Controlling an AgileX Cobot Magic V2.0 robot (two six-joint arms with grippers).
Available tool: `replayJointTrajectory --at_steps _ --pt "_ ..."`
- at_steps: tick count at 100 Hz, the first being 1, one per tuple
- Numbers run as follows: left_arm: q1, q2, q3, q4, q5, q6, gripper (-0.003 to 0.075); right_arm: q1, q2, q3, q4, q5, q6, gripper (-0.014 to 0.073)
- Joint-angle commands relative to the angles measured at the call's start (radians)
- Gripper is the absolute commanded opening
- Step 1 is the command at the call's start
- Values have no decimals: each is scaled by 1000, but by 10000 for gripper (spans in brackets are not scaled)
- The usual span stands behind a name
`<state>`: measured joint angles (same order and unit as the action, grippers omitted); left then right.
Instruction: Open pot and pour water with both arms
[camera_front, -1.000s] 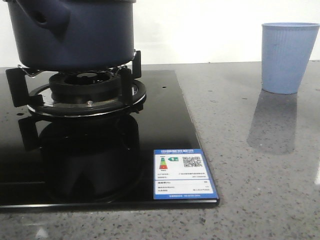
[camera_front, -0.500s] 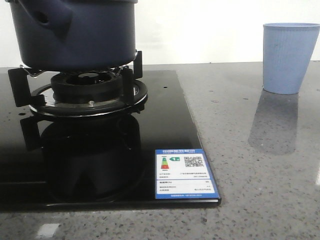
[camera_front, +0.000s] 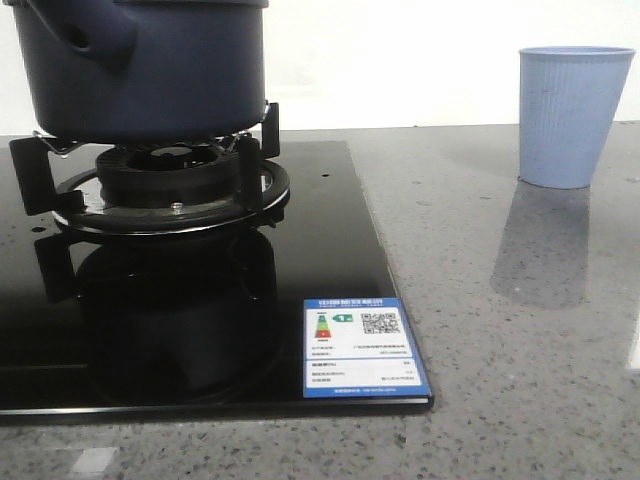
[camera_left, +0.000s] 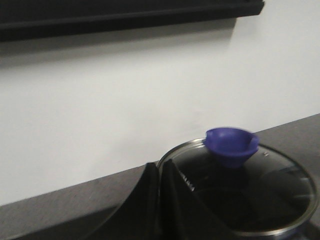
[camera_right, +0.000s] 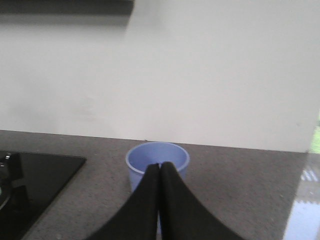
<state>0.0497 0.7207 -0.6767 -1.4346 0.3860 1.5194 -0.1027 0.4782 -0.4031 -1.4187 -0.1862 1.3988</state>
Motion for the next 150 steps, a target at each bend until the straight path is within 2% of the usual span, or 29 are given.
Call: replayJointTrajectory --at_steps 1,9,23,50,140,145,150 --pt "-37 -101 90 -162 -118 121 -19 -6 -53 36 20 39 -1 -67" --pt "-39 -174 191 -245 -129 179 -19 -6 -78 75 20 37 -1 -67" --pt "-39 -259 300 -310 -152 179 -19 -6 -78 115 20 37 -1 -67" --pt "-39 -285 328 -401 -131 178 -19 -6 -78 115 18 21 -1 -67" --pt "-37 -290 328 -401 -142 178 -19 -6 -78 115 18 19 -1 -67" --pt "-30 -290 328 -374 -142 165 -19 -6 -78 115 18 19 -1 -67" --pt "-23 -292 326 -278 -140 109 -19 -6 -78 115 18 19 -1 -67"
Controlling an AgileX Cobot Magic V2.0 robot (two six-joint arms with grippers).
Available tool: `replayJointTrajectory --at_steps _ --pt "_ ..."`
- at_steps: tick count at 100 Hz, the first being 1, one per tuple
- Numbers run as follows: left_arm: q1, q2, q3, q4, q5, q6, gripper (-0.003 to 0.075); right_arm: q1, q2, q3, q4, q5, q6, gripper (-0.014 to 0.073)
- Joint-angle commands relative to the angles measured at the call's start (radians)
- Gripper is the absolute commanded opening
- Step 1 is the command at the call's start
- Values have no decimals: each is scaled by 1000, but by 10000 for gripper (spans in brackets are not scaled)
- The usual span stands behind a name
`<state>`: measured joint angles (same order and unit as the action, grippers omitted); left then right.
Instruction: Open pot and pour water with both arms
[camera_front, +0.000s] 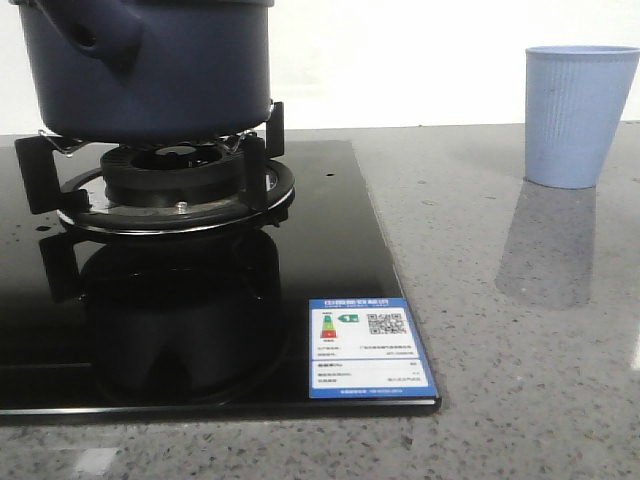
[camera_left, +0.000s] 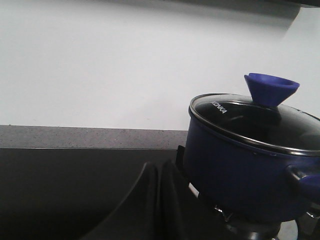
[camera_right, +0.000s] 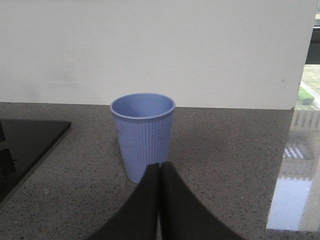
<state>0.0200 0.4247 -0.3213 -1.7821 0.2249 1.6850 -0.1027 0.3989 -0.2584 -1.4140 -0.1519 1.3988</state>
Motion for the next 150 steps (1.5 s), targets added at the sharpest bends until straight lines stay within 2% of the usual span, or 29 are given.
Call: replayJointTrajectory --at_steps 1,11,21,23,24,25,30,31,38,48,52,86,93,150 --pt "12 1 -32 108 21 -88 -19 -6 1 -29 13 -15 -1 -67" --pt "26 -14 -38 384 -4 -383 -19 -6 1 -29 13 -15 -1 -67" --pt "26 -29 -38 735 -57 -703 -19 -6 1 -29 11 -15 -1 -67" --pt "26 -31 -38 815 -66 -806 -19 -6 1 -29 11 -15 -1 -67" --pt "26 -34 -38 843 -70 -806 -19 -6 1 -29 11 -15 -1 -67" --pt "26 -36 -38 899 -78 -889 -19 -6 1 -29 11 -15 -1 -67" --pt "26 -42 -34 1097 -109 -1091 -19 -6 1 -29 11 -15 -1 -67" --pt "26 -45 -33 1124 -114 -1091 -19 -6 1 -29 11 -15 -1 -67" --pt "26 -64 -16 1404 -185 -1389 -19 -6 1 -29 11 -15 -1 -67" --pt "26 -110 41 1640 -279 -1648 -19 -6 1 -29 11 -15 -1 -67" --pt "26 -147 76 1687 -305 -1685 -19 -6 1 -29 11 -15 -1 -67" --pt "-22 -400 357 1702 -294 -1685 -19 -6 1 -29 11 -15 -1 -67" --pt "-22 -430 355 1702 -225 -1685 -19 -6 1 -29 11 -15 -1 -67" --pt "-22 -455 355 1675 -184 -1685 -19 -6 1 -29 11 -15 -1 -67"
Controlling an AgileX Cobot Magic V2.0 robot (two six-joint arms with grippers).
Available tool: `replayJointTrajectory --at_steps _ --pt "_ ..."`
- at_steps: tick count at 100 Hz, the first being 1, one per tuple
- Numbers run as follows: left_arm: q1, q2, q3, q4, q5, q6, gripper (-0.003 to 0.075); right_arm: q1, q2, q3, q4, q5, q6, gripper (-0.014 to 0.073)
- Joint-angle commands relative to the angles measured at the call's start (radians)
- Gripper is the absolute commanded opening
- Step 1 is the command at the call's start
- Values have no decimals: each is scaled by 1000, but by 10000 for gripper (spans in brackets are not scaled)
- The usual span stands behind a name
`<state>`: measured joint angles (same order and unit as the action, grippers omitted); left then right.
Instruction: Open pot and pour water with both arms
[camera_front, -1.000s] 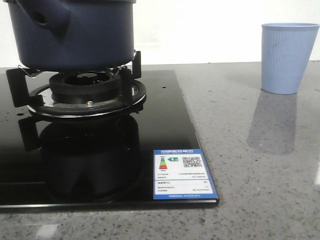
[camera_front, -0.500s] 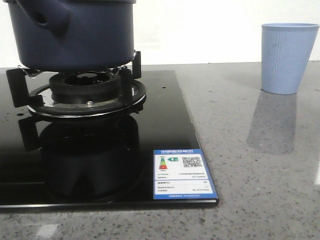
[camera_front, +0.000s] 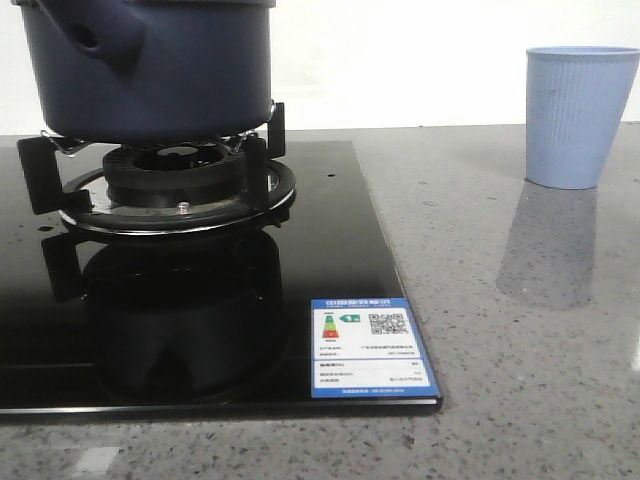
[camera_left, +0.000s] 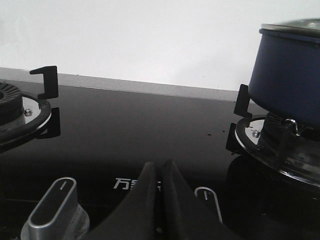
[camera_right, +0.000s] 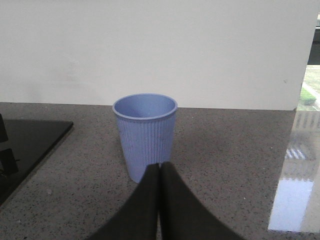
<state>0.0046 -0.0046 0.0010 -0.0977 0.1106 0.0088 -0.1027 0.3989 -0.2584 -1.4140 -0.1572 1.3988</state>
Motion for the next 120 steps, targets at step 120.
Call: replayJointTrajectory --at_steps 120 --pt "-7 -26 33 -9 -69 -9 -19 -4 -99 64 1226 168 -1240 -67"
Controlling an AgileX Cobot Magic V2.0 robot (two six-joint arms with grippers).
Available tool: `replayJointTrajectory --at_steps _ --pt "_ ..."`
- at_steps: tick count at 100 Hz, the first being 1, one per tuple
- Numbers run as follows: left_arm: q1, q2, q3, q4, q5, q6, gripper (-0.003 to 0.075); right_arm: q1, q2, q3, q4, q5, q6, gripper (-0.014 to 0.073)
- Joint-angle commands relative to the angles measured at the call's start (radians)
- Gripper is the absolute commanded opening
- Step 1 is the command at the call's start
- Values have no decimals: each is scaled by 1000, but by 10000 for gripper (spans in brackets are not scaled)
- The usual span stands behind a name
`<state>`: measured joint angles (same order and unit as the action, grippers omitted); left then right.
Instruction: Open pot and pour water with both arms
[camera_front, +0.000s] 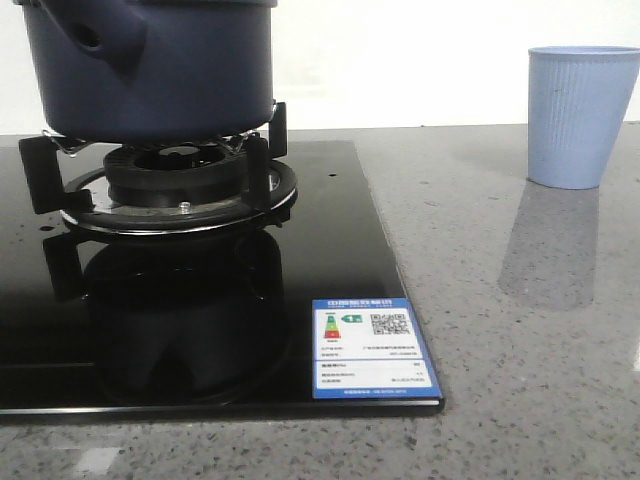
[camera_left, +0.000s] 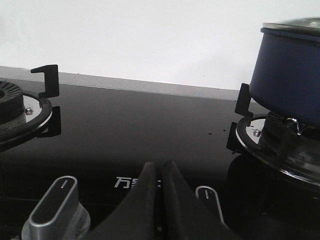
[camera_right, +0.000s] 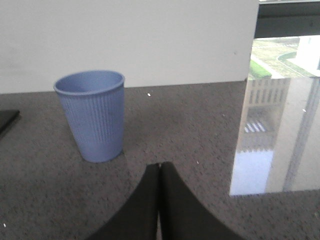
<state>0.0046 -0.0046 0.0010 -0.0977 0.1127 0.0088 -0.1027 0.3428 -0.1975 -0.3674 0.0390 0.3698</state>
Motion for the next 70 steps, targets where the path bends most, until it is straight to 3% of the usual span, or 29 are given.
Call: replayJointTrajectory --at_steps 1,21,33,37,70 --pt "-7 -26 33 -9 -71 -9 -19 -4 -53 16 178 -34 -210 -67" --pt "-7 -26 33 -9 -71 -9 -19 -4 -225 161 232 -128 -209 -67" --pt "-7 -26 33 -9 -71 -9 -19 -4 -339 237 232 -127 -186 -67" --pt "-7 -26 33 -9 -71 -9 -19 -4 -375 233 233 -59 -180 -67" --pt "-7 -26 33 -9 -71 -9 -19 -4 -370 233 202 -19 -180 -67"
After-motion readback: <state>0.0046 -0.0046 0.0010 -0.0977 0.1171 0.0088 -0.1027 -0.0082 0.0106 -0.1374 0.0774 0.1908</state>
